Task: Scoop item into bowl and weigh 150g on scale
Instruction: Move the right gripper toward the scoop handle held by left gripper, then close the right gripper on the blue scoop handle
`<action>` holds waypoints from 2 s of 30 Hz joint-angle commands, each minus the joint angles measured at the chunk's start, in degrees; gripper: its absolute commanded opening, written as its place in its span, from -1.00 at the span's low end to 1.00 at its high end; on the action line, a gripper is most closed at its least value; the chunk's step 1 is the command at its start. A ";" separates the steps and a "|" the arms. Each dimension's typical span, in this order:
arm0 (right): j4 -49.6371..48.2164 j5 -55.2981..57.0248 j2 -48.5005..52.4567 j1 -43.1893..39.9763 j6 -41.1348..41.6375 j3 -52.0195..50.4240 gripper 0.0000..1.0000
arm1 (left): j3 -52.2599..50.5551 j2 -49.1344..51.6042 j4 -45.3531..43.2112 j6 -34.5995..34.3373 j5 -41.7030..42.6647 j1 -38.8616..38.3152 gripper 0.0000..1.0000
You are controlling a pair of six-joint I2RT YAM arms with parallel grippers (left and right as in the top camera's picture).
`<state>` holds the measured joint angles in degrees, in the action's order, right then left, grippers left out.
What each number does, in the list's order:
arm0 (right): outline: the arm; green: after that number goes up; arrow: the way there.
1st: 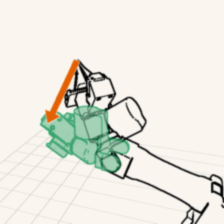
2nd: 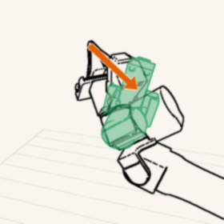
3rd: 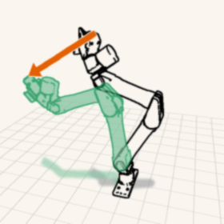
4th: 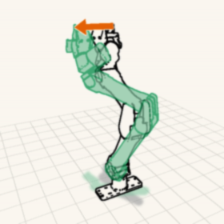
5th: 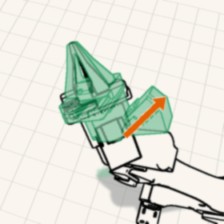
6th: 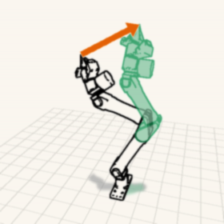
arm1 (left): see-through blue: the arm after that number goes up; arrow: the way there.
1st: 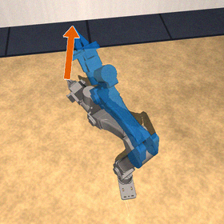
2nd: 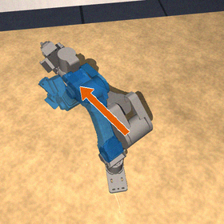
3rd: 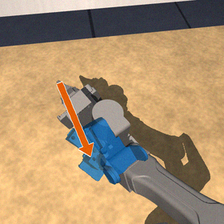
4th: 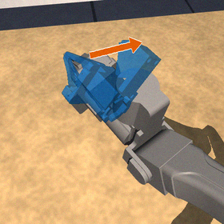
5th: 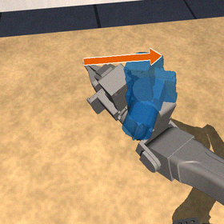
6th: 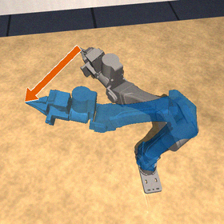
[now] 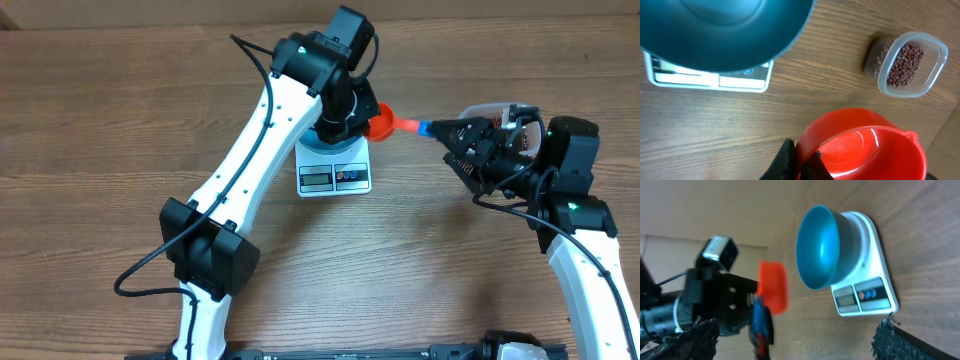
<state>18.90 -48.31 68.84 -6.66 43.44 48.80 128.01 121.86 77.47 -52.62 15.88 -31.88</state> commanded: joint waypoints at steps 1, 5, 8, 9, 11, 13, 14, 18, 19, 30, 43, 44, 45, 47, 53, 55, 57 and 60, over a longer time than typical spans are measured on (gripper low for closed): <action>-2.49 -1.31 -0.35 0.35 -0.13 1.79 1.00 | 1.38 -0.15 -0.28 -4.35 0.72 -0.85 -0.92; -3.23 -0.24 -0.35 0.33 -0.17 1.79 1.00 | 1.38 -0.15 -0.24 -5.70 0.94 -1.20 -0.92; -3.19 3.08 -0.35 0.33 0.20 1.79 1.00 | 1.38 -0.15 -0.44 -5.70 2.01 -1.27 -0.92; -3.26 3.02 -0.35 0.33 1.25 1.79 1.00 | 1.38 -0.15 -0.52 -5.70 2.03 -1.27 -0.91; -4.00 1.03 -0.35 0.35 3.72 1.79 1.00 | 1.38 -0.15 -0.96 -5.68 2.25 -1.29 -0.92; -6.51 -1.95 -0.35 0.61 3.17 1.79 1.00 | 1.38 -0.15 -1.11 -5.68 3.23 -1.27 -0.92; -8.02 -3.41 -0.35 0.74 2.97 1.79 1.00 | 1.38 -0.15 -1.20 -5.70 3.63 -1.27 -0.91; -12.31 -6.91 -0.35 1.03 2.99 1.79 1.00 | 1.38 -0.15 -2.21 -5.68 5.60 -1.86 -0.92; -12.37 -6.93 -0.35 1.03 2.99 1.79 1.00 | 1.38 -0.15 -2.78 -5.68 5.60 -2.05 -0.92; -12.22 -6.58 -0.35 1.03 1.03 1.79 0.65 | 1.38 -0.15 -5.53 -5.68 5.57 -4.94 -0.92; -10.93 -3.10 -0.35 1.03 -0.44 1.79 0.37 | 1.38 -0.15 -4.90 -5.64 4.66 -5.25 -0.91; -10.43 -2.56 -0.35 1.03 -0.46 1.79 0.36 | 1.38 -0.15 -4.66 -5.66 4.50 -5.22 -0.91; -9.94 -2.05 -0.35 1.03 -0.44 1.79 0.36 | 1.38 -0.15 -4.57 -5.64 4.46 -5.22 -0.92; -8.90 -1.05 -0.35 1.03 -0.44 1.79 0.33 | 1.38 -0.15 -4.46 -5.68 4.04 -5.20 -0.92; -8.55 -0.42 -0.35 1.03 -0.44 1.79 -0.05 | 1.38 -0.15 -4.52 -5.68 2.71 -5.22 -0.91; -8.52 -0.15 -0.35 1.03 -0.46 1.79 -0.15 | 1.38 -0.15 -4.39 -5.66 2.51 -5.22 -0.92; -8.52 -0.15 -0.35 1.03 -0.44 1.79 -0.24 | 1.38 -0.15 -4.35 -5.68 1.73 -5.20 -0.91; -8.48 -0.17 -0.35 1.03 -0.44 1.79 -0.40 | 1.38 -0.15 -4.46 -5.68 1.53 -5.18 -0.91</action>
<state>10.50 -49.06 68.84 -5.87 43.53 48.84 128.01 121.86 73.03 -57.52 18.39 -36.77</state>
